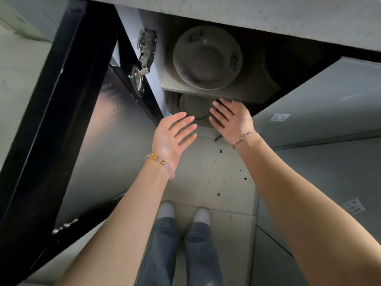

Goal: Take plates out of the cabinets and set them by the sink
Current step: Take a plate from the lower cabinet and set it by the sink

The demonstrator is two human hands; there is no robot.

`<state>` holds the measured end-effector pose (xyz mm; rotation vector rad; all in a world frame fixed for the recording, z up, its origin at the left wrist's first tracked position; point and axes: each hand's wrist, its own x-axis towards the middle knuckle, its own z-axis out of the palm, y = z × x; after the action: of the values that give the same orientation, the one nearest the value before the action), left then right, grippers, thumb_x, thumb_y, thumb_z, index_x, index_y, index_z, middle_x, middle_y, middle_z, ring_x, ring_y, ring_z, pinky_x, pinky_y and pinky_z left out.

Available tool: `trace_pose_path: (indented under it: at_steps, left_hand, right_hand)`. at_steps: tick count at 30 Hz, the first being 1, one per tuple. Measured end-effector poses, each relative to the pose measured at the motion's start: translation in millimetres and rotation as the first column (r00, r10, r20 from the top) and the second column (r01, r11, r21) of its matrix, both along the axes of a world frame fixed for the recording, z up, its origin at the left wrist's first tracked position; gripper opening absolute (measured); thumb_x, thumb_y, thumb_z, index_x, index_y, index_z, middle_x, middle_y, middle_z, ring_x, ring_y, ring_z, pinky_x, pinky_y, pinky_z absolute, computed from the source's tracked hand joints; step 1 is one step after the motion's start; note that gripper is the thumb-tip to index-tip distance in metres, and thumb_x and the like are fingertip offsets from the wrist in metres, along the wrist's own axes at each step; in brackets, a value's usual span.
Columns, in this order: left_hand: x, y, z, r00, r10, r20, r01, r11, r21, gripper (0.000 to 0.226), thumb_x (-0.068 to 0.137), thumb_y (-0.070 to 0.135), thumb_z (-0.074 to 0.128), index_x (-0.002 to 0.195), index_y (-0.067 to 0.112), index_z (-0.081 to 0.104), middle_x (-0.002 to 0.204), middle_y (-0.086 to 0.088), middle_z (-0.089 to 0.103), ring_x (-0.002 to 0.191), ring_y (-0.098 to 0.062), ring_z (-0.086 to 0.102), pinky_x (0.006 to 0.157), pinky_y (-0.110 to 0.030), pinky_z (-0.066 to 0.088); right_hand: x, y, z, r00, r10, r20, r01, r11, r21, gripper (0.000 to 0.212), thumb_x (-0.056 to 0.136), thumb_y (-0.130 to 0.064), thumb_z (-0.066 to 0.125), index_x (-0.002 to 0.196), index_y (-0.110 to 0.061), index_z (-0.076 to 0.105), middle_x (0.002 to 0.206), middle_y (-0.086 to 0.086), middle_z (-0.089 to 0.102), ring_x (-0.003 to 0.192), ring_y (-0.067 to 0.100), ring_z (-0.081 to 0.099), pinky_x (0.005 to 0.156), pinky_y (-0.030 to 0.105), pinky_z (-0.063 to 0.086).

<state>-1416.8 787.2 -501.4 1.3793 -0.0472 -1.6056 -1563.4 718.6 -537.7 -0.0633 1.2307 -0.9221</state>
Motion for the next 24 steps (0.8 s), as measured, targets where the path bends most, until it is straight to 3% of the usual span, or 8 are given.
trace_pose_path:
  at_steps: [7,11,15,17,19,24]
  left_hand:
    - [4,-10,-22,1.000,-0.003,-0.002,0.003,1.000,-0.005,0.029,0.095,0.028,0.043,0.102,0.009,0.063,0.100,-0.008,0.071,0.095,-0.024,0.067,0.088,-0.040,0.054]
    - [5,-5,-28,1.000,0.001,-0.010,0.000,1.000,0.004,0.031,0.095,0.029,0.042,0.104,0.009,0.063,0.100,-0.008,0.071,0.092,-0.024,0.068,0.090,-0.041,0.052]
    - [5,0,-31,1.000,0.002,-0.031,-0.002,1.000,0.009,0.031,0.095,0.030,0.041,0.104,0.009,0.062,0.100,-0.008,0.070,0.091,-0.023,0.067,0.091,-0.041,0.052]
    - [5,2,-31,0.999,0.003,-0.035,-0.002,1.000,0.011,0.030,0.096,0.030,0.040,0.102,0.010,0.062,0.099,-0.007,0.070,0.090,-0.023,0.067,0.090,-0.041,0.052]
    - [4,7,-29,0.999,-0.002,-0.032,0.002,1.000,0.016,0.031,0.096,0.031,0.040,0.102,0.011,0.063,0.100,-0.007,0.071,0.091,-0.023,0.067,0.089,-0.040,0.052]
    - [1,22,-6,1.000,-0.011,-0.028,0.012,0.999,0.036,0.033,0.097,0.031,0.039,0.107,0.010,0.062,0.102,-0.007,0.070,0.093,-0.023,0.067,0.087,-0.039,0.053]
  right_hand:
    - [15,-50,-34,0.998,-0.064,0.001,0.064,0.996,0.062,0.045,0.099,-0.035,0.041,0.136,-0.008,0.044,0.135,0.010,0.054,0.124,0.023,0.052,0.092,0.035,0.044]
    - [25,-62,-44,0.999,-0.053,0.010,0.053,0.997,0.061,0.043,0.098,-0.031,0.044,0.135,-0.008,0.045,0.136,0.011,0.053,0.126,0.023,0.051,0.095,0.034,0.044]
    - [34,-73,-47,0.985,-0.169,-0.025,0.170,0.985,0.033,0.026,0.096,-0.014,0.051,0.117,-0.001,0.055,0.114,0.014,0.059,0.114,0.028,0.059,0.087,0.033,0.050]
    - [35,-76,-45,0.978,-0.196,-0.068,0.198,0.980,0.024,0.008,0.093,-0.004,0.053,0.090,0.002,0.058,0.096,0.013,0.062,0.087,0.025,0.065,0.084,0.032,0.052]
    - [34,-74,-41,0.977,-0.195,-0.092,0.197,0.980,0.018,0.014,0.090,0.004,0.053,0.077,0.001,0.056,0.081,0.012,0.062,0.069,0.019,0.062,0.085,0.032,0.053]
    - [28,-42,-18,0.979,-0.173,-0.112,0.178,0.983,0.039,0.008,0.089,0.006,0.051,0.090,0.002,0.058,0.087,0.013,0.065,0.077,0.021,0.066,0.095,0.034,0.050]
